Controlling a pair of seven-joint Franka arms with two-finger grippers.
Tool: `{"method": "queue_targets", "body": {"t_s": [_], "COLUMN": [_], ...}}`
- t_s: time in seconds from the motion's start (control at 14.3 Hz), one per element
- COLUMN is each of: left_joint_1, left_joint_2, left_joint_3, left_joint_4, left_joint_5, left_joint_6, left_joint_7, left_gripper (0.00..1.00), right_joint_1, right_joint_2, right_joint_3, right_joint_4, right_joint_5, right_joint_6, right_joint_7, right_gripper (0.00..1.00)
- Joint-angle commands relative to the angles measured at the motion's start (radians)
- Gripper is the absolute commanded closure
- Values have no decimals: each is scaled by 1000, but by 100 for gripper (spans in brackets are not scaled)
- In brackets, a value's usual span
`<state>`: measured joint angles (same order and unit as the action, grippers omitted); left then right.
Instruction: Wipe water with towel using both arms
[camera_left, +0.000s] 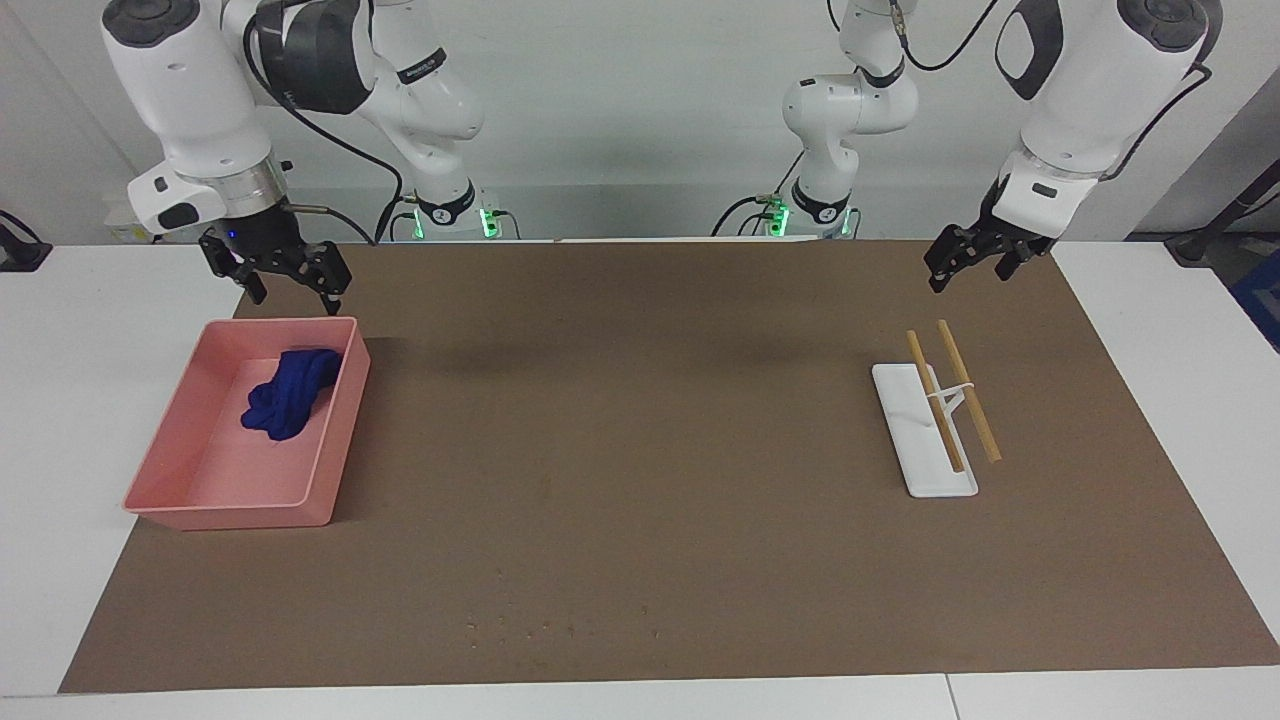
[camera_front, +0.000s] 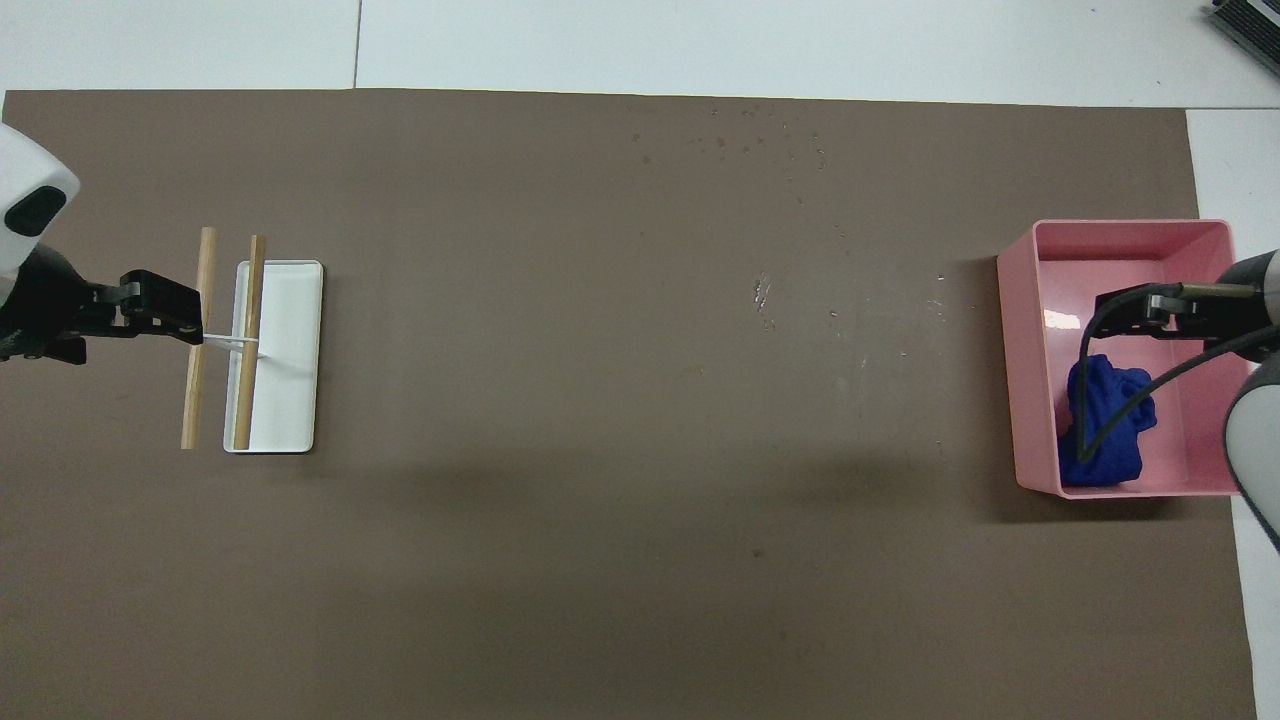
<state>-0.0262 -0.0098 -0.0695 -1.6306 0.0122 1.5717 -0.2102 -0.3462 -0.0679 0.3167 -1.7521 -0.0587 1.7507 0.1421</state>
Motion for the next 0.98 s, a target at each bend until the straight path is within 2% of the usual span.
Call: {"method": "queue_targets", "body": {"t_s": [0.0,0.35,0.42,0.7,0.91], "left_joint_1": [-14,-14,-17,-52,-54], "left_joint_2": [-22,-22,-21,-21,-22], "left_joint_3": [8,8,7,8,8], "left_joint_4": [-29,-29,-29,-32,-34], "left_joint_5": [11,11,11,9,9], "left_joint_6": [19,21,22,50,44], "left_joint_7": [6,11,11,6,9], "left_gripper": [0,0,0,0,0], "right_joint_1": [-10,-2,47,252,314], "right_joint_2": [28,69,76,73,69], "right_joint_3": [27,38,21,-216,-291], "right_joint_4": [81,218,232,247,249], "right_joint_5": [17,27,20,36,36], "right_joint_6": [-52,-160,-187,-209,-247], "right_joint_7": [14,19,20,21,19], "right_gripper": [0,0,0,0,0]}}
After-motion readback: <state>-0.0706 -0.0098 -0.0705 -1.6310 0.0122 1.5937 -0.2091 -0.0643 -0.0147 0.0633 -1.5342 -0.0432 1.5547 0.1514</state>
